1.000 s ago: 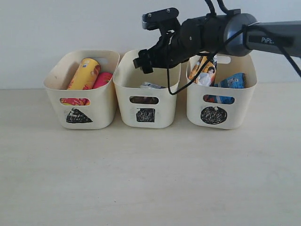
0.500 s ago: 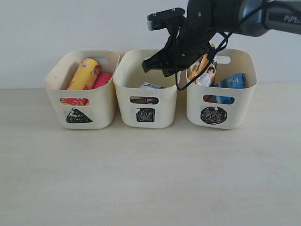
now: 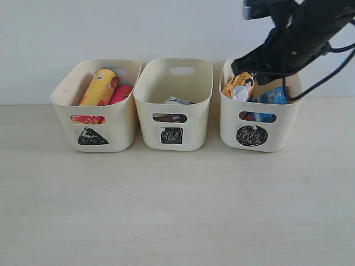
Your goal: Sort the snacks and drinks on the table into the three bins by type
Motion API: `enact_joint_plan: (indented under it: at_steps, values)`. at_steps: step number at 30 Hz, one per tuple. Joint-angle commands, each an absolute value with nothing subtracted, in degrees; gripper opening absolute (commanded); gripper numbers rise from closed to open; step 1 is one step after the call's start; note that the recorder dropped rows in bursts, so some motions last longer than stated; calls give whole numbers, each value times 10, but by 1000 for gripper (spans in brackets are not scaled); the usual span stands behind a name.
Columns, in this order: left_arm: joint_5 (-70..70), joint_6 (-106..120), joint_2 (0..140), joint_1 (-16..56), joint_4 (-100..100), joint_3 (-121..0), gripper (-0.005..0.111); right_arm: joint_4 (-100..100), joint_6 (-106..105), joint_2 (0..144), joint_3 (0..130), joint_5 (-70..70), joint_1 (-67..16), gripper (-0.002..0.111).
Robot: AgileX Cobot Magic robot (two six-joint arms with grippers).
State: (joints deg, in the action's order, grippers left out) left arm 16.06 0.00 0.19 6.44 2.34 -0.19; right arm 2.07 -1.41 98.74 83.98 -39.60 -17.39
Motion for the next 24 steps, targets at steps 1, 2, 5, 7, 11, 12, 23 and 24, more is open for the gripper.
enact_joint_plan:
  at_steps: [1,2,5,7,11,12,23,24]
  values:
    - [160,-5,0,63,19,0,4,33,-8,916,779,-390,-136,0]
    - [160,-5,0,63,19,0,4,36,0,905,767,-391,-130,0]
    - [160,-5,0,63,19,0,4,59,23,862,720,-391,-110,0]
    - [160,-5,0,63,19,0,4,71,35,827,681,-387,-98,0]
    - [160,-5,0,63,19,0,4,89,65,766,615,-363,-85,0]
    - [160,-5,0,63,19,0,4,102,82,749,596,-353,-85,0]
    - [160,-5,0,63,19,0,4,149,151,563,424,-265,-85,0]
    - [160,-5,0,63,19,0,4,149,155,548,415,-257,-85,0]
